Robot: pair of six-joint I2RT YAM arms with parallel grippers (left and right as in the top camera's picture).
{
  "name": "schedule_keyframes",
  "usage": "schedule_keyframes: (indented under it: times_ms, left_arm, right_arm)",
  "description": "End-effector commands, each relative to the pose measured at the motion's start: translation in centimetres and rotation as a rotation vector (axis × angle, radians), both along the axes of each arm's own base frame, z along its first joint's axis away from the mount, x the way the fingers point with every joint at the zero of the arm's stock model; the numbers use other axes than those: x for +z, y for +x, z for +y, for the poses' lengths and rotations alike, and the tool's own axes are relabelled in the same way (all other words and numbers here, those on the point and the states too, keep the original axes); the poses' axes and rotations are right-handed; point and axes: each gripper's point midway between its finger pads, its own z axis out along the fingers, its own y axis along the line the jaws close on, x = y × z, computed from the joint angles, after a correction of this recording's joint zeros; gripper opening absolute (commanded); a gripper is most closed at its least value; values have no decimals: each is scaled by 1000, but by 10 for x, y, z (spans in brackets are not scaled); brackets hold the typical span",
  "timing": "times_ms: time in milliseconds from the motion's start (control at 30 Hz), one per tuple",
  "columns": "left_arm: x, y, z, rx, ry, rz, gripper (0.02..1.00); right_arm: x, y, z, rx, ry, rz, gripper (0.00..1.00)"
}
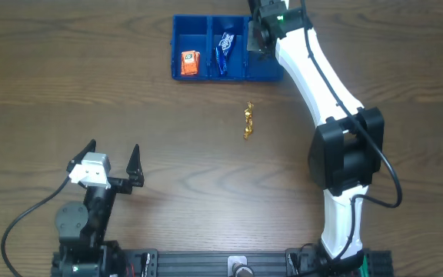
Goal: Sort Candies Into Trays
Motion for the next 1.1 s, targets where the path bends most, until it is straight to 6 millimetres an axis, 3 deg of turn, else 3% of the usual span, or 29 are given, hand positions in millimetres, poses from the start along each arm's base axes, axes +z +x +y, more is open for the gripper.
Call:
schedule_keyframes:
  times_ms: [33, 133, 200, 333, 500, 633, 833, 1100]
  left_arm:
    - [-16, -1, -2, -15, 12, 44, 996]
    - [-16, -1, -2, -15, 12, 44, 998]
    - [-16, -1, -2, -15, 12, 44, 996]
    - [-16, -1, -2, -16, 12, 44, 998]
    - [-16, -1, -2, -16, 12, 44, 998]
    - [-16, -1, -2, -15, 12, 44, 998]
    - [-16, -1, -2, -16, 12, 44, 998]
    - [-16, -1, -2, -16, 12, 44, 998]
  right_arm:
    - [-19, 2, -5, -1, -26, 31, 187]
    - [-26, 2, -5, 0, -30, 42, 454]
    - [-29, 2, -5, 0, -32, 48, 722]
    - [-31, 2, -5, 0, -34, 52, 899]
    - [-30, -3, -7, -1, -39, 70, 954]
    - [-14, -20, -6, 3, -34, 97, 974]
    - [2, -74, 10, 50, 43, 248, 978]
    - [-23, -140, 39, 75, 105, 503, 993]
